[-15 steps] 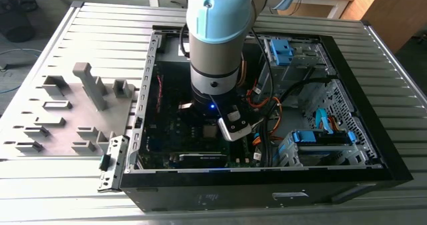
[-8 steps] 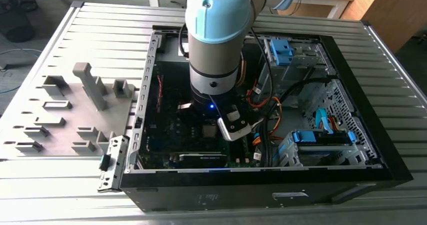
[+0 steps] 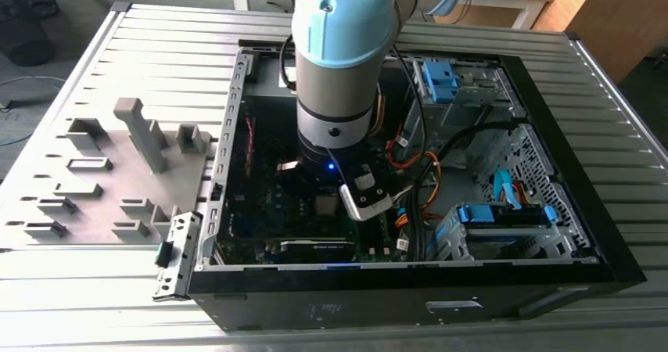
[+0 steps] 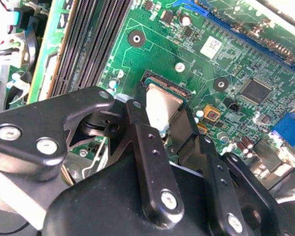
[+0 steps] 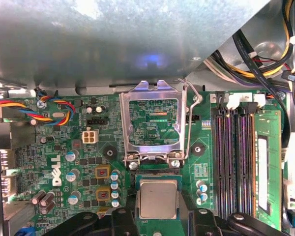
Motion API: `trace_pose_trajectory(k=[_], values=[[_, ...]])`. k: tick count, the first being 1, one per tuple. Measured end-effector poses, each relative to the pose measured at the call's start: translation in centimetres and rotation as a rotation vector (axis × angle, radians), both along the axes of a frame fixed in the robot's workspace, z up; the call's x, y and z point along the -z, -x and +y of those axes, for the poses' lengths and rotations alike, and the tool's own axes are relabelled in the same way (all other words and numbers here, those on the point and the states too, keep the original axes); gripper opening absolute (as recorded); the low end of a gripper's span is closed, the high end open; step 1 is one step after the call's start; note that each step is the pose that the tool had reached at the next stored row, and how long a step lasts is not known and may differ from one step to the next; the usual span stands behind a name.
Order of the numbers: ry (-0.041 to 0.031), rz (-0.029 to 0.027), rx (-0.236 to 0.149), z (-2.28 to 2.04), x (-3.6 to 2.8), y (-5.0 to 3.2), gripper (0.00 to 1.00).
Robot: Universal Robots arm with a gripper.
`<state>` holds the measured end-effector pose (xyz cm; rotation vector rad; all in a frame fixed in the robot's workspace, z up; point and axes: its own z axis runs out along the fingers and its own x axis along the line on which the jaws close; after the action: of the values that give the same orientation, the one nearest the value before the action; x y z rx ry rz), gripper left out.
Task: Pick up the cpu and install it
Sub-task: 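Place the cpu into insertion slot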
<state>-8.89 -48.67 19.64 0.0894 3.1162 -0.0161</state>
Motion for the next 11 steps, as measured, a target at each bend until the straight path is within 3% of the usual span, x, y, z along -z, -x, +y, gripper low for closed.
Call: trace_pose_trajectory(k=[5,11], values=[[0.0,0.0003,-0.022,0.0,0.01,0.0,0.44],[0.0,0.0005,-0.022,0.0,0.04,0.16,0.44]])
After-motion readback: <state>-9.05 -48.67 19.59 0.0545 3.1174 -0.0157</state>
